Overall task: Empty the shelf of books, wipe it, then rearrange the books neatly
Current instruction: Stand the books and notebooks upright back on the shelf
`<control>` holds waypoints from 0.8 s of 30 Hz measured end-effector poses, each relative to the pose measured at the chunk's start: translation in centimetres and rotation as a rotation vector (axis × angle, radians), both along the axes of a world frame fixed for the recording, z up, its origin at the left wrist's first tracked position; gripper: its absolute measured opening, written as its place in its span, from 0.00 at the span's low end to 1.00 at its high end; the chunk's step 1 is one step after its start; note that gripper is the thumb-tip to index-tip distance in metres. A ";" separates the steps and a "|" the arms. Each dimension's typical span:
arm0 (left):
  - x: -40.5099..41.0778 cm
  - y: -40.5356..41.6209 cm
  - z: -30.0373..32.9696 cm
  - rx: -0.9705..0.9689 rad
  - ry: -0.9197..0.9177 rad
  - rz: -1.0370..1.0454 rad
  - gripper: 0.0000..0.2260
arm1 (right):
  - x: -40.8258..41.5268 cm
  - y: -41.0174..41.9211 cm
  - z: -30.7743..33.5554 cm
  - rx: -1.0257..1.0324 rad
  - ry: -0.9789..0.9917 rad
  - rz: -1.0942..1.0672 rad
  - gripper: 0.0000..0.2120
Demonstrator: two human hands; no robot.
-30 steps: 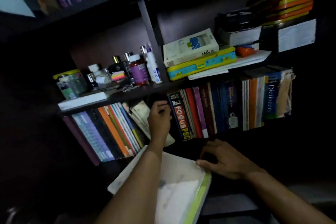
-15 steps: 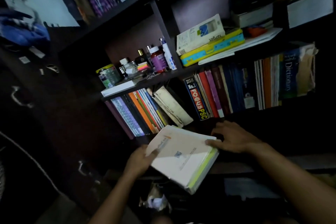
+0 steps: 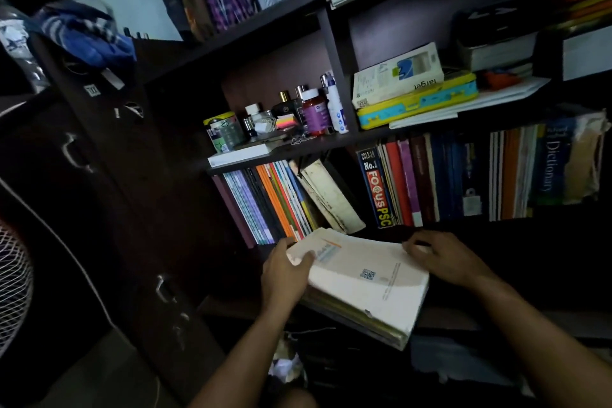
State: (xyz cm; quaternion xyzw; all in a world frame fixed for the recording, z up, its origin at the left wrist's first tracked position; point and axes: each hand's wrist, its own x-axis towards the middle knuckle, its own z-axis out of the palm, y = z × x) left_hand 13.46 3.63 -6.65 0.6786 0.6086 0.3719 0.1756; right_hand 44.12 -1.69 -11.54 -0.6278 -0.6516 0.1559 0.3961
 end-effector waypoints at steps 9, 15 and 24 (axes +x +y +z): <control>4.9 -3.6 0.7 -0.514 -0.904 -0.091 0.13 | -0.5 -0.7 0.6 0.056 -0.001 -0.031 0.04; 5.4 -4.4 1.0 -0.395 -0.903 -0.117 0.10 | -1.1 -1.7 1.1 0.137 0.040 -0.065 0.04; 0.4 -3.4 6.0 0.085 -1.103 -0.249 0.11 | -8.8 2.6 8.5 0.160 -0.023 0.098 0.09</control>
